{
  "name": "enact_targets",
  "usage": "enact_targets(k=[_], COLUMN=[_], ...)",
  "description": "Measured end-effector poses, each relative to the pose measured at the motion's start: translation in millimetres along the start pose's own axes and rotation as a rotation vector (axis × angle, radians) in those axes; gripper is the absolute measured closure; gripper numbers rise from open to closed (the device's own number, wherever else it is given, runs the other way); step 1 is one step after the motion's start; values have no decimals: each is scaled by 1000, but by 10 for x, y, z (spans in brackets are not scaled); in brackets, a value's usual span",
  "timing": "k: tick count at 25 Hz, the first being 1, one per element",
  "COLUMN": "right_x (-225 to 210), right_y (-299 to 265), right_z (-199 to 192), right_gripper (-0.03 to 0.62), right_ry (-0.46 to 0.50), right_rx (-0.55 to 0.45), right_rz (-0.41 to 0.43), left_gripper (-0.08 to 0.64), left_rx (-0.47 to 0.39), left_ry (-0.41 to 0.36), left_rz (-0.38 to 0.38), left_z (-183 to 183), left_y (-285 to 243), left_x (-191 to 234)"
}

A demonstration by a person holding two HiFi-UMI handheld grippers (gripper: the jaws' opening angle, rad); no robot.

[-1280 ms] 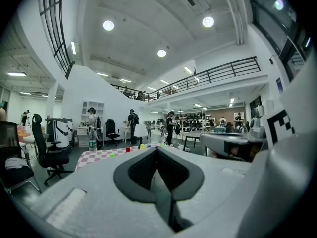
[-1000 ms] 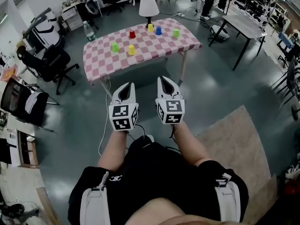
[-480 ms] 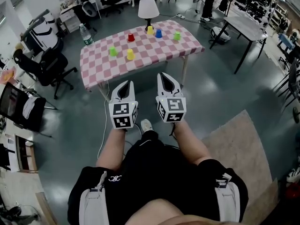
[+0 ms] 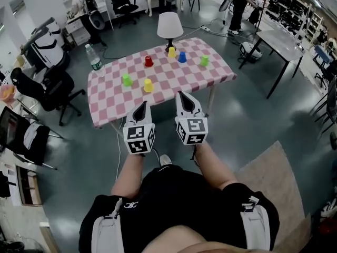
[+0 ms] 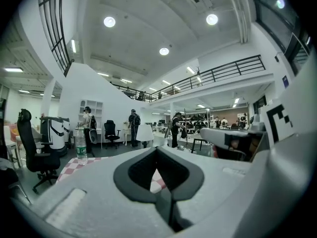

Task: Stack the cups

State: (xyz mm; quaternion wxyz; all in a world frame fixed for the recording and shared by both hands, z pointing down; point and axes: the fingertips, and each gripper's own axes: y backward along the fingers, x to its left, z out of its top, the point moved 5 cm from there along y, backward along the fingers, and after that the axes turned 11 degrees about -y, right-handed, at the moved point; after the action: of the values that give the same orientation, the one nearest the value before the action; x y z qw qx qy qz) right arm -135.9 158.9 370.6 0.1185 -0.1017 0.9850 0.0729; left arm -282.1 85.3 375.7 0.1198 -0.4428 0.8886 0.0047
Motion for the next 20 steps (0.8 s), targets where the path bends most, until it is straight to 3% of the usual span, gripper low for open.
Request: enact_targets(k=[6, 13, 20], right_x=[-120, -78, -384], right_y=[-1017, -1828, -2679], right_z=[-33, -159, -324], right_gripper=[591, 591, 591], right_ry=[6, 12, 12], right_rx=[-5, 6, 45], right_rz=[69, 82, 95], left_gripper=[545, 545, 545], left_rx=[4, 2, 42], left_ry=[43, 43, 75], left_rz=[36, 54, 67], left_z=[15, -24, -171], left_y=[-818, -1359, -2152], left_x=[582, 1137, 1463])
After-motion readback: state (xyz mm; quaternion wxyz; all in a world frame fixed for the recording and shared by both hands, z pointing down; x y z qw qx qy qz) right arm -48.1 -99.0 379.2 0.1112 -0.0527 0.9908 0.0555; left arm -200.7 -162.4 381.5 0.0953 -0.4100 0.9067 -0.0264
